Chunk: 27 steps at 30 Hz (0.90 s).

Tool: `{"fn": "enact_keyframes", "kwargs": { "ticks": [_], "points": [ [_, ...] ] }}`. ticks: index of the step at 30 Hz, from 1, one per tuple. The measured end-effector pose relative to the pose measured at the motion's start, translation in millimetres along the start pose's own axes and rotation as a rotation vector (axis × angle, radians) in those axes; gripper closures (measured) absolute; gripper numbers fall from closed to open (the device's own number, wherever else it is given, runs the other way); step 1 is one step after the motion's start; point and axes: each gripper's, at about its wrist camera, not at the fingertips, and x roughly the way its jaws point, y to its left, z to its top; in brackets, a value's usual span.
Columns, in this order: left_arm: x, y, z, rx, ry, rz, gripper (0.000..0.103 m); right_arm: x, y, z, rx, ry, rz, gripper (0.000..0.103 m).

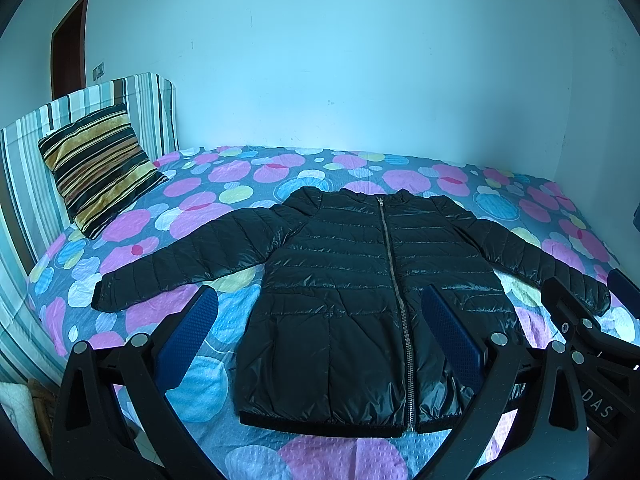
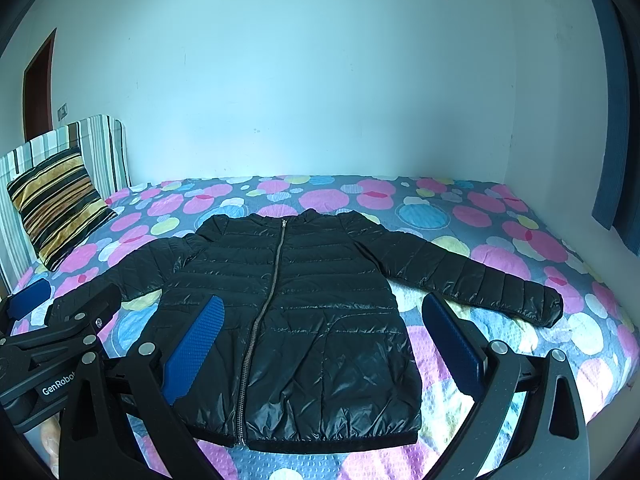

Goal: Fold large clothes

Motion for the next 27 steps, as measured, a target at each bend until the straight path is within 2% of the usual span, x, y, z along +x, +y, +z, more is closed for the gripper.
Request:
{"fn": "enact_keyframes", "kwargs": {
  "ticks": [27],
  "points": [
    [0.1,0.2,-0.5,0.000,0.000,-0.001,0.002,3.6,0.1,-3.2,0.004,0.001,0.002,0.005]
  ]
}}
